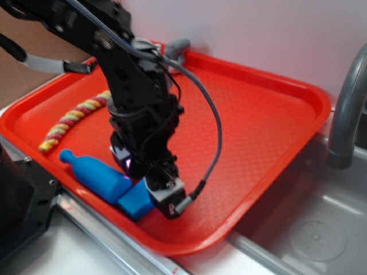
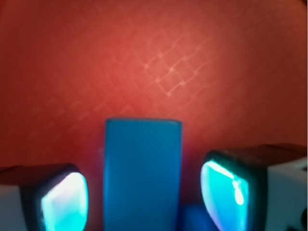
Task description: Grab the blue block.
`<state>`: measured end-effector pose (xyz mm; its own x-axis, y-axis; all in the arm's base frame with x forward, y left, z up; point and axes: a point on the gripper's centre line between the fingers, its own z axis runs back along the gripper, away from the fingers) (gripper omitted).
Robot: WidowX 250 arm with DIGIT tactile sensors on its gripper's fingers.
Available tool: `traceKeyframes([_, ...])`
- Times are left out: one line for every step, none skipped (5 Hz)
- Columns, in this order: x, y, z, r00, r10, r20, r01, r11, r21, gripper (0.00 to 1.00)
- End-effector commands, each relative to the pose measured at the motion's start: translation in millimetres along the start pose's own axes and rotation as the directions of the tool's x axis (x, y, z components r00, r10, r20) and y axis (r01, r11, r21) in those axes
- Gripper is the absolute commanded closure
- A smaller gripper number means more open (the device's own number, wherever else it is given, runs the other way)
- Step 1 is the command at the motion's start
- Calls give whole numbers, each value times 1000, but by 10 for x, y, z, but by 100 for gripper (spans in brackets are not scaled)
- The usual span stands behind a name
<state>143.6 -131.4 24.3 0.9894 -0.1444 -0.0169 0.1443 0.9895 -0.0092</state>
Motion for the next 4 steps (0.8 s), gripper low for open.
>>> traceKeyframes([61,-20,3,999,-31,43,35,995,-90,0])
traceKeyframes([48,-34,-9,999,-16,34,19,995,-98,100])
traceKeyframes([36,-40,10,999,-22,32,25,996,-90,100])
traceKeyframes([16,10,200,998,-34,51,37,998,-57,100])
